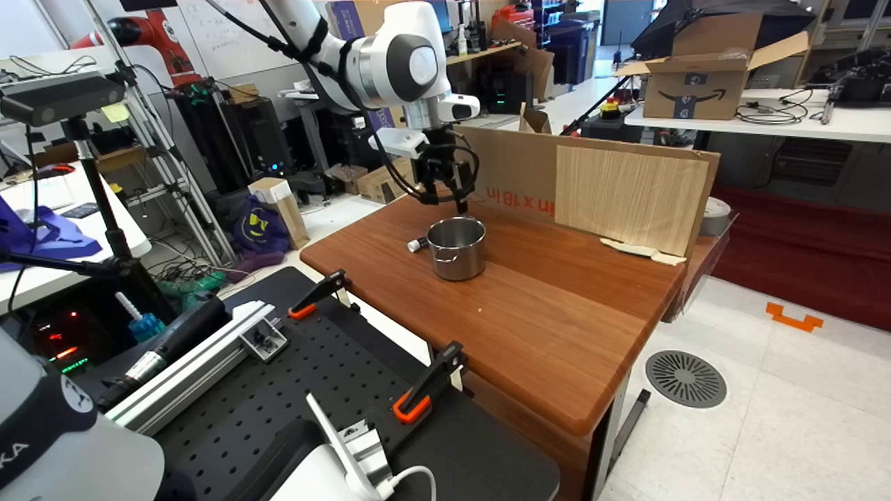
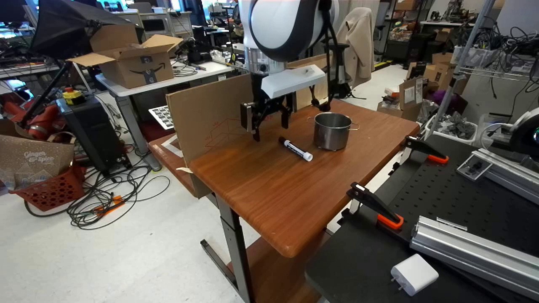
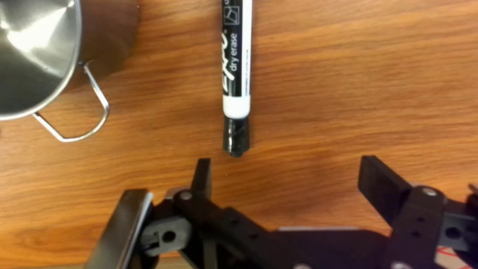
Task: Remove the marker from the pot
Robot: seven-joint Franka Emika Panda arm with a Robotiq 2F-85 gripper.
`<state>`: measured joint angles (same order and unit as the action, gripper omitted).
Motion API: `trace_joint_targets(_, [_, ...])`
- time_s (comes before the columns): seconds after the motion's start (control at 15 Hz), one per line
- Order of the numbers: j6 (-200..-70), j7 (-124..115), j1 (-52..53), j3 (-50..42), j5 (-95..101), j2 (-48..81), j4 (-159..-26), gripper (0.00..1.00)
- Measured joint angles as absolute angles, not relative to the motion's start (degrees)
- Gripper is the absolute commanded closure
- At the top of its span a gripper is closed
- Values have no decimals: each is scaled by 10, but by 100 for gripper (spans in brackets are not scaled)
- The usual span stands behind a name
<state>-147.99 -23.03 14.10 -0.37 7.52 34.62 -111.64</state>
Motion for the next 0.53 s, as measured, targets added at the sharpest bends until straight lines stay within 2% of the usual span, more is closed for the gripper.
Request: trace_joint_targets(0.53, [-1477,-230,146,-3,75,319,-1131,0])
